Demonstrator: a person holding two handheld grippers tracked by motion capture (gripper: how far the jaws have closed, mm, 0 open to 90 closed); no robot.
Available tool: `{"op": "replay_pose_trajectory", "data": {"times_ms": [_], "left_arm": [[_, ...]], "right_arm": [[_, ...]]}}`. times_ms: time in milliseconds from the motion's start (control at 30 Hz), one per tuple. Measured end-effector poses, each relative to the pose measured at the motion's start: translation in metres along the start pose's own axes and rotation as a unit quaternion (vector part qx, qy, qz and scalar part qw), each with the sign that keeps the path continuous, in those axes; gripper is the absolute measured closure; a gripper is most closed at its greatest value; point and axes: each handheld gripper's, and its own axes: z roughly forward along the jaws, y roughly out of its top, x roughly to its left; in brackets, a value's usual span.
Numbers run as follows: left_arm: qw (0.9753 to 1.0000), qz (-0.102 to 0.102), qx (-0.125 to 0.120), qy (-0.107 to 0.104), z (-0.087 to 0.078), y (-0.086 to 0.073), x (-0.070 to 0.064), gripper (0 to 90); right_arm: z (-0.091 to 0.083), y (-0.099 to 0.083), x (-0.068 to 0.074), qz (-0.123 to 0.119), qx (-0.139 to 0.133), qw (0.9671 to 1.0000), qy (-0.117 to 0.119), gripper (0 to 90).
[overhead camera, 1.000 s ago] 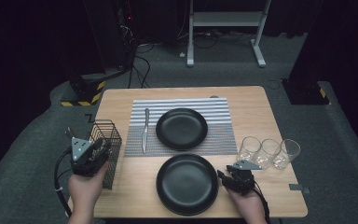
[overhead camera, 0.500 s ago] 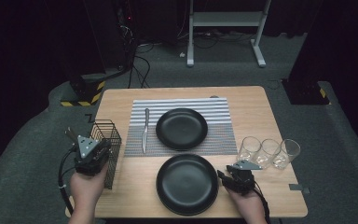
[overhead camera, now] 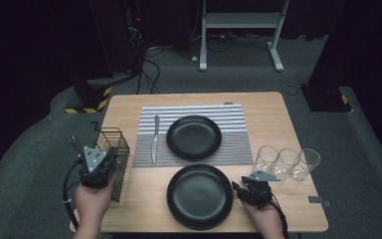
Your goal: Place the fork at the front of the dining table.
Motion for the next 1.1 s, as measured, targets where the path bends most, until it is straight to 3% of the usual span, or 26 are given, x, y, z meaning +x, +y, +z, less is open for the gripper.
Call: {"op": "replay_pose_trajectory", "data": {"times_ms": [300, 433, 600, 800, 1100], "left_arm": [[0.999, -0.015, -0.039, 0.015, -0.01, 0.007, 0.007, 86.5], [0.997, -0.052, -0.058, 0.003, -0.015, 0.003, 0.016, 86.5], [0.9957, -0.063, -0.068, 0.0, -0.016, -0.004, 0.019, 86.3], [0.9956, -0.063, -0.07, 0.004, -0.015, -0.005, 0.019, 85.4], [0.9971, -0.057, -0.05, 0.008, -0.006, -0.008, 0.015, 82.7]], "right_arm": [[0.0, 0.0, 0.0, 0.0, 0.0, 1.0, 0.0, 52.0], [0.0, 0.0, 0.0, 0.0, 0.0, 1.0, 0.001, 51.9], [0.0, 0.0, 0.0, 0.0, 0.0, 1.0, 0.0, 51.9], [0.0, 0.0, 0.0, 0.0, 0.0, 1.0, -0.001, 51.7], [0.0, 0.0, 0.0, 0.0, -0.001, 1.0, 0.001, 51.6]]}}
